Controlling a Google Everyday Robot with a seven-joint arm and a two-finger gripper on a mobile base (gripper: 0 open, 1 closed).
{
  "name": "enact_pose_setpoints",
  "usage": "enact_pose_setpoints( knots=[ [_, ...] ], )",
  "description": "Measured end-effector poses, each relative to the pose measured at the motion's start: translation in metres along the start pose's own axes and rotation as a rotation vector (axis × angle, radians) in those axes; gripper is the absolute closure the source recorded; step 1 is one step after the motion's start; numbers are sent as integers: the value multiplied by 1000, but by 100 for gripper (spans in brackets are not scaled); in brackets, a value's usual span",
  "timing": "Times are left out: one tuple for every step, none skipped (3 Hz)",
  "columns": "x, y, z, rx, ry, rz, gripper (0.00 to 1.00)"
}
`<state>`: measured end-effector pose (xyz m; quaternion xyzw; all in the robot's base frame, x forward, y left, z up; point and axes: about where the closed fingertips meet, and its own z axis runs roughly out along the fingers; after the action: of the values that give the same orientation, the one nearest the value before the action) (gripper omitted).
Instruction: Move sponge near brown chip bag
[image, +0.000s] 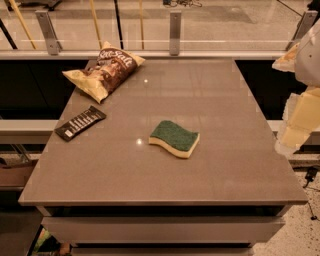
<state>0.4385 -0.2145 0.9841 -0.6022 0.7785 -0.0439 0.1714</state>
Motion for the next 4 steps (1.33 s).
enact_pose_setpoints(
  knots=[
    [0, 0, 0, 0, 0, 0, 0],
    [0, 4, 0, 1, -66, 33, 0],
    [8, 12, 17, -6, -194, 83, 0],
    [8, 22, 40, -3, -360, 131, 0]
  ],
)
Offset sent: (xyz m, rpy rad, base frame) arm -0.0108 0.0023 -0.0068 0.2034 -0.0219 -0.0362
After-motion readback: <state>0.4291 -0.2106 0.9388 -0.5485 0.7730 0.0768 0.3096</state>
